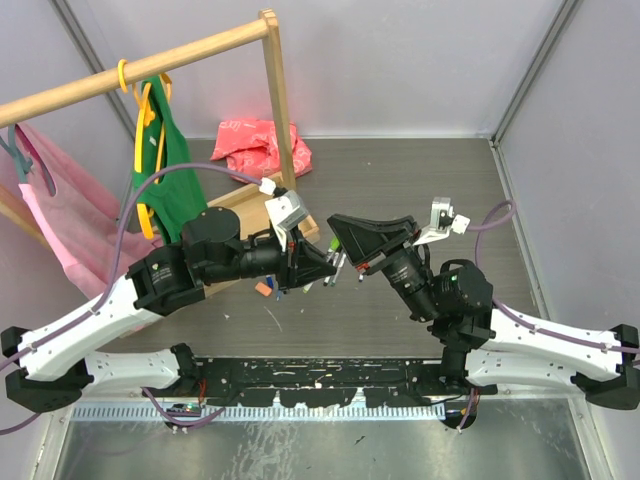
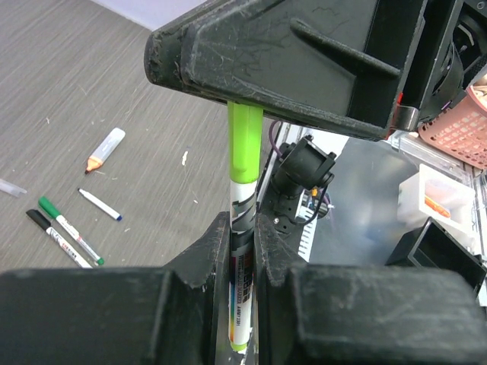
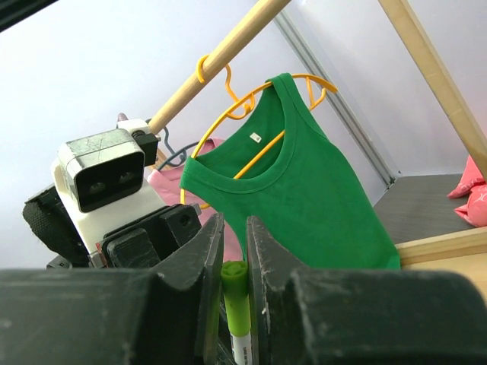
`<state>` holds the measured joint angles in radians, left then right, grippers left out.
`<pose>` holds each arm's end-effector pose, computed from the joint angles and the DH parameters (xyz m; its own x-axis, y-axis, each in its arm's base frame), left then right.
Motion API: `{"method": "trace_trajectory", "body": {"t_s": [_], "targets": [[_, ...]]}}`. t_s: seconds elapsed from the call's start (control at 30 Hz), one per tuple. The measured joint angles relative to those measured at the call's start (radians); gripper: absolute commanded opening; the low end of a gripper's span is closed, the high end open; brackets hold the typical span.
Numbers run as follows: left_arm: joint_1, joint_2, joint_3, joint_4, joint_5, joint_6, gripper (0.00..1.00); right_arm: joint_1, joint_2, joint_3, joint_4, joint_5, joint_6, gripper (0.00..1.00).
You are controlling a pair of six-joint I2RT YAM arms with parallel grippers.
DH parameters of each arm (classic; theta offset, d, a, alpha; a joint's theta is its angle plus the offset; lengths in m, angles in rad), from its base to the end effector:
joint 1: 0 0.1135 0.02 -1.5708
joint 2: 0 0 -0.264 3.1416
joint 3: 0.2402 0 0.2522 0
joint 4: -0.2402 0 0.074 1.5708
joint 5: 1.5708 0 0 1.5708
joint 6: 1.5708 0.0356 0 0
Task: Insert the pens into the pen caps
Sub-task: Press the pen cap onto the pen.
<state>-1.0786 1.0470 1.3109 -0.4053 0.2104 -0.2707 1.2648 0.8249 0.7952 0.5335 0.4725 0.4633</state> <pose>0.0958 -0.1943 0.4486 -0.3208 0.0448 -0.9461 0.9068 0.3029 -0.2931 0.0697 0.1668 0.4111 -0.1957 0.7015 -0.6852 -0.7171 0.3742 0.5879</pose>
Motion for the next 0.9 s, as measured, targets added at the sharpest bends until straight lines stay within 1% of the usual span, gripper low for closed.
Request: {"method": "trace_trajectory", "body": {"t_s": [0.27, 0.6, 0.9], "targets": [[-0.001, 0.0, 0.002, -0.023, -0.003, 0.006, 0.0, 0.021, 0.003, -0.032, 0.043, 0.042, 0.028, 0.0], [-0.001, -0.007, 0.003, -0.028, -0.015, 0.014, 0.0, 0.036, 0.018, -0.027, 0.06, 0.078, 0.035, 0.0], [-0.001, -0.011, 0.003, 0.012, -0.014, 0.016, 0.0, 0.058, 0.026, 0.065, -0.042, 0.113, -0.053, 0.0]]}}
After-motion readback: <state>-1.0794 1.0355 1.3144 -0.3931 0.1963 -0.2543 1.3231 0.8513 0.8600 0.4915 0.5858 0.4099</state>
